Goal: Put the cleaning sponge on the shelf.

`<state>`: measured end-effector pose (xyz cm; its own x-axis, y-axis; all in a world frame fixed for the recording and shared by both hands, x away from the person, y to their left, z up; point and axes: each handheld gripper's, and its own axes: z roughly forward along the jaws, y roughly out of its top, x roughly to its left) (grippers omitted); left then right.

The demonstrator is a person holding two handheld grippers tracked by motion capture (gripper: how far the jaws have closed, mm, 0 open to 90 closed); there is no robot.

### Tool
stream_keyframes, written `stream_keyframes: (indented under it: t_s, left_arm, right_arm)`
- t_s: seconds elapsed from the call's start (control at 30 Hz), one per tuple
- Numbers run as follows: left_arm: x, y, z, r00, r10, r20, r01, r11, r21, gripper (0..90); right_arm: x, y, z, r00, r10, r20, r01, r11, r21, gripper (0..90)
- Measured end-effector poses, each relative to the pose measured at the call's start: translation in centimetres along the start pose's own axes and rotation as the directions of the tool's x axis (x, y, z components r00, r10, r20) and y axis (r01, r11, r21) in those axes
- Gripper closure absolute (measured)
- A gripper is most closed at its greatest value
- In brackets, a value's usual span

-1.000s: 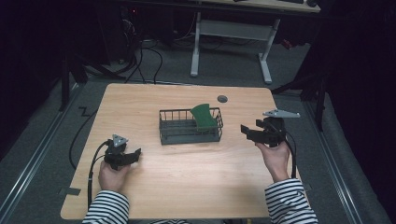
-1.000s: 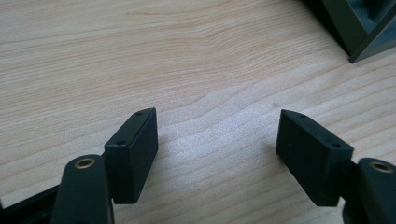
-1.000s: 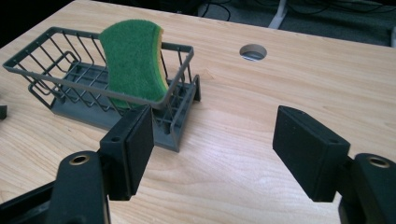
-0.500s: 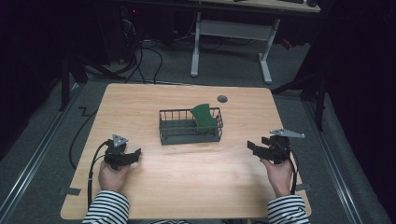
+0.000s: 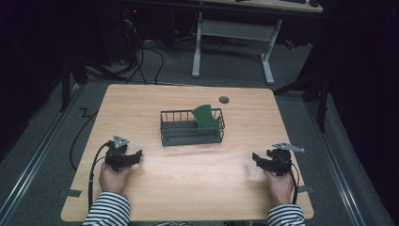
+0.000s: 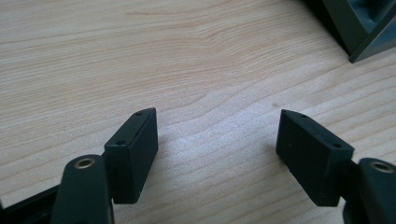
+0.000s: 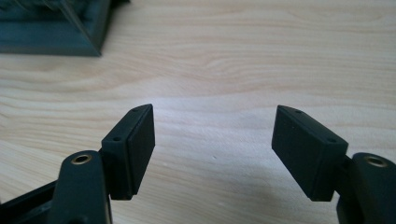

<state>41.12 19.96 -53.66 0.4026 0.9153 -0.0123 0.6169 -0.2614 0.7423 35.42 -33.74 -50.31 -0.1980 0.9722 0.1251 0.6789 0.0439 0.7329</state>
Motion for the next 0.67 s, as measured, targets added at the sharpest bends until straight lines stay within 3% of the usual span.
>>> stream_keyframes:
  t_s: [0.33,0.5,0.67]
  left_arm:
    - [0.0,0.0,0.0,1.0000,0.000,0.000,0.000,1.0000,0.000,30.0]
    - [0.0,0.0,0.0,1.0000,0.000,0.000,0.000,1.0000,0.000,30.0]
    - [0.0,0.0,0.0,1.0000,0.000,0.000,0.000,1.0000,0.000,30.0]
  right_arm:
    - [-0.4,-1.5,1.7,0.9977,-0.012,0.067,0.010,1.000,0.028,30.3]
    - [0.2,-1.8,2.1,0.9887,-0.086,0.123,0.084,0.996,0.024,31.7]
    - [0.3,-1.8,2.1,0.9878,-0.088,0.128,0.086,0.996,0.023,31.5]
